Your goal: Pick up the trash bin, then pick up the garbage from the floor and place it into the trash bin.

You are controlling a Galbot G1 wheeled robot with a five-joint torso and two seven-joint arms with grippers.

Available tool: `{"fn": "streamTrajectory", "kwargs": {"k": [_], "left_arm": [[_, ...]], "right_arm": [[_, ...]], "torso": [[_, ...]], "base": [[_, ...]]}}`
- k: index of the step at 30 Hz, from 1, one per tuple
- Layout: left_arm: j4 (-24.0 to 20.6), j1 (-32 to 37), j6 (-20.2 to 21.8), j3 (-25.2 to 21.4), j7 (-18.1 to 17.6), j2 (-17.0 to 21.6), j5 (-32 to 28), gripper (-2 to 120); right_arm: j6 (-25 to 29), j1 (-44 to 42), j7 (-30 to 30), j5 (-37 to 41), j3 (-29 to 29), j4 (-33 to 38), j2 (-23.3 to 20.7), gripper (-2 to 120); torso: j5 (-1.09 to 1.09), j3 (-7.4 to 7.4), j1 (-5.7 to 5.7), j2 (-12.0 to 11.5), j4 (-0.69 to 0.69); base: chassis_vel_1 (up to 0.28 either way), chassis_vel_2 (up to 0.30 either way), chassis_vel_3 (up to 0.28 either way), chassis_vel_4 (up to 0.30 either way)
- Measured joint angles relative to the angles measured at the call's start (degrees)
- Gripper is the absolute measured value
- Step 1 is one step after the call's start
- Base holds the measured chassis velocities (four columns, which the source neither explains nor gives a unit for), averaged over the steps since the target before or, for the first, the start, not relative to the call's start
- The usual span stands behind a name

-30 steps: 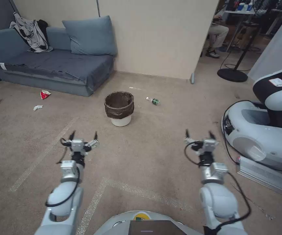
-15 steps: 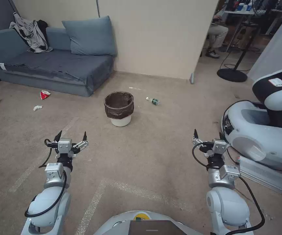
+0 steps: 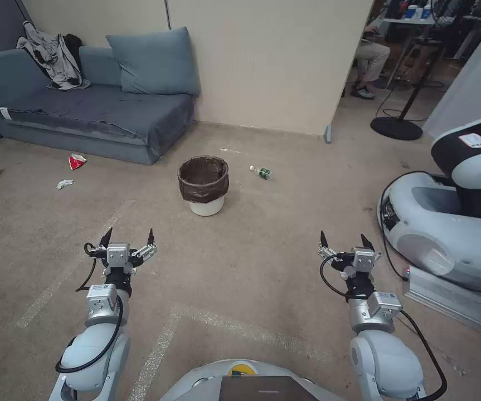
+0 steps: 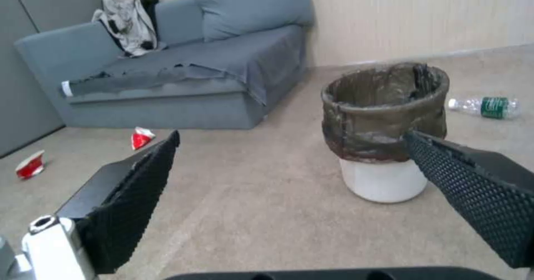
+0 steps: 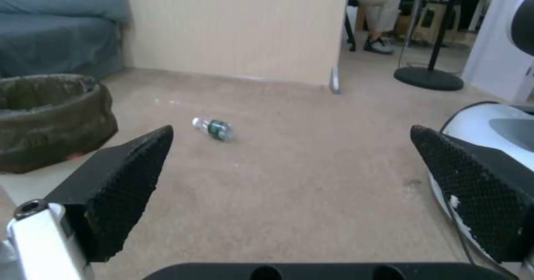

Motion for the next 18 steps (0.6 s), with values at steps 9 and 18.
{"fn": "streamTrajectory", "kwargs": {"k": [9,18], "left_arm": [[-1.0,0.3,-0.1,-0.2,-0.2,0.1,0.5,100],[-1.1,0.3,-0.1,-0.4,-0.1,0.1,0.6,100]], "right_arm": [[0.5,-0.9,-0.3,0.8,-0.1,0.4,0.0,100],[0.9,-1.0,-0.6,0.8,-0.2,0.4,0.0,100]], "torso": [[0.0,0.0,0.0,0.0,0.0],[0.0,0.0,0.0,0.0,0.0]], "base": [[0.0,0.0,0.0,0.0],[0.0,0.0,0.0,0.0]]}}
